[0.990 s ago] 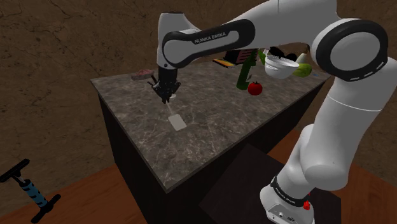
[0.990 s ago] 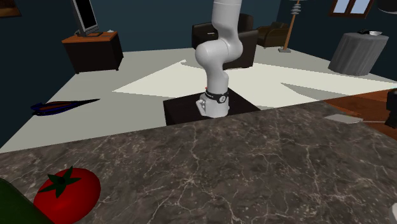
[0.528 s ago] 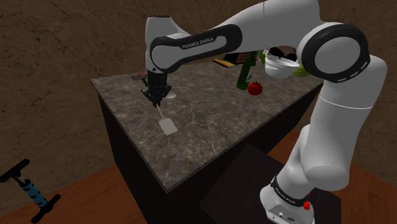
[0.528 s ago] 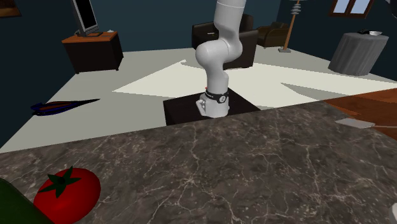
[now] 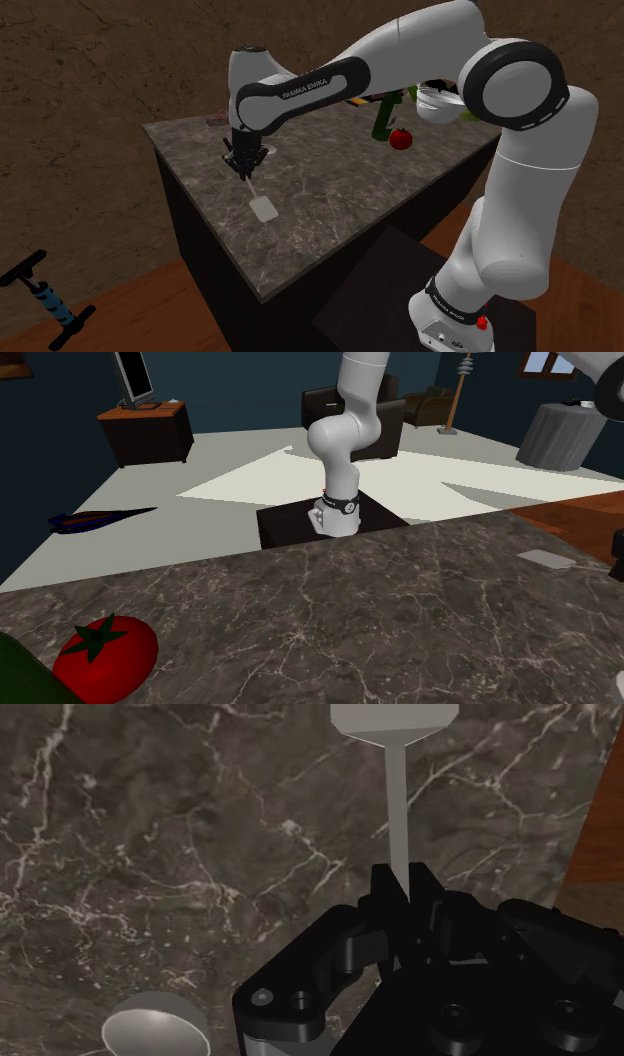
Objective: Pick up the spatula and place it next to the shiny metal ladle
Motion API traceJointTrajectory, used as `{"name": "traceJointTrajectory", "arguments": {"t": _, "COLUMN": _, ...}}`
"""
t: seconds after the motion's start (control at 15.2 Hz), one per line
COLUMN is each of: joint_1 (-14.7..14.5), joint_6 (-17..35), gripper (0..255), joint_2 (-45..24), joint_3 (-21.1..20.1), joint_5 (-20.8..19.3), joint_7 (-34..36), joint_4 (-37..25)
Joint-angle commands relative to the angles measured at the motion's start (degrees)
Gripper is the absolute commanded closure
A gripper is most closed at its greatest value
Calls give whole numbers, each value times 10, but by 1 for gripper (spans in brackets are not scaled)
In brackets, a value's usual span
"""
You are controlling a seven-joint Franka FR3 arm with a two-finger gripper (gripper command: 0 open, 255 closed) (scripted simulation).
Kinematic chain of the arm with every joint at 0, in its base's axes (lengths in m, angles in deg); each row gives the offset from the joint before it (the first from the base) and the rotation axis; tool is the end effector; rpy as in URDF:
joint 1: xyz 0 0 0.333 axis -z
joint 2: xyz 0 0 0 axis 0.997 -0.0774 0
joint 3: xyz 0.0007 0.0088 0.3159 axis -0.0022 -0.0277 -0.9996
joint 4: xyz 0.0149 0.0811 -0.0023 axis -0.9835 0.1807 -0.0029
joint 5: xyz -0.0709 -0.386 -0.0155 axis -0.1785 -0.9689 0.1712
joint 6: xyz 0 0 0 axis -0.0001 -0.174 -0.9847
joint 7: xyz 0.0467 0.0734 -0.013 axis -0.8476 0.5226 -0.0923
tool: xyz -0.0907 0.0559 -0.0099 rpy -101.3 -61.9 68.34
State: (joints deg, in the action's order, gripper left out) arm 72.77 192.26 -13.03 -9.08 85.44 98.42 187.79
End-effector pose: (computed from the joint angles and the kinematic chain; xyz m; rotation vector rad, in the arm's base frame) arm 0.6031 0.1677 0.3914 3.1218 -0.2785 0.1029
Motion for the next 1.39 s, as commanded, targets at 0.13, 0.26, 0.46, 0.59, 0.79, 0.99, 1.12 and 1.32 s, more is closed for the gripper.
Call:
{"name": "traceJointTrajectory", "arguments": {"t": 0.13, "joint_1": 0, "joint_6": 27, "gripper": 255, "joint_2": -13, "joint_3": 1, "joint_5": -2, "joint_7": 1, "joint_4": 14}}
{"name": "traceJointTrajectory", "arguments": {"t": 0.26, "joint_1": 0, "joint_6": 41, "gripper": 255, "joint_2": -20, "joint_3": 1, "joint_5": -2, "joint_7": 2, "joint_4": 20}}
{"name": "traceJointTrajectory", "arguments": {"t": 0.46, "joint_1": 0, "joint_6": 52, "gripper": 255, "joint_2": -27, "joint_3": 1, "joint_5": -3, "joint_7": 3, "joint_4": 26}}
{"name": "traceJointTrajectory", "arguments": {"t": 0.59, "joint_1": 0, "joint_6": 52, "gripper": 255, "joint_2": -27, "joint_3": 1, "joint_5": -3, "joint_7": 3, "joint_4": 26}}
{"name": "traceJointTrajectory", "arguments": {"t": 0.79, "joint_1": 0, "joint_6": 52, "gripper": 255, "joint_2": -27, "joint_3": 1, "joint_5": -3, "joint_7": 3, "joint_4": 26}}
{"name": "traceJointTrajectory", "arguments": {"t": 0.99, "joint_1": 0, "joint_6": 52, "gripper": 0, "joint_2": -26, "joint_3": 1, "joint_5": -3, "joint_7": 3, "joint_4": 26}}
{"name": "traceJointTrajectory", "arguments": {"t": 1.12, "joint_1": 0, "joint_6": 52, "gripper": 0, "joint_2": -26, "joint_3": 1, "joint_5": -3, "joint_7": 3, "joint_4": 26}}
{"name": "traceJointTrajectory", "arguments": {"t": 1.32, "joint_1": 0, "joint_6": 36, "gripper": 0, "joint_2": -16, "joint_3": 1, "joint_5": -2, "joint_7": 2, "joint_4": 20}}
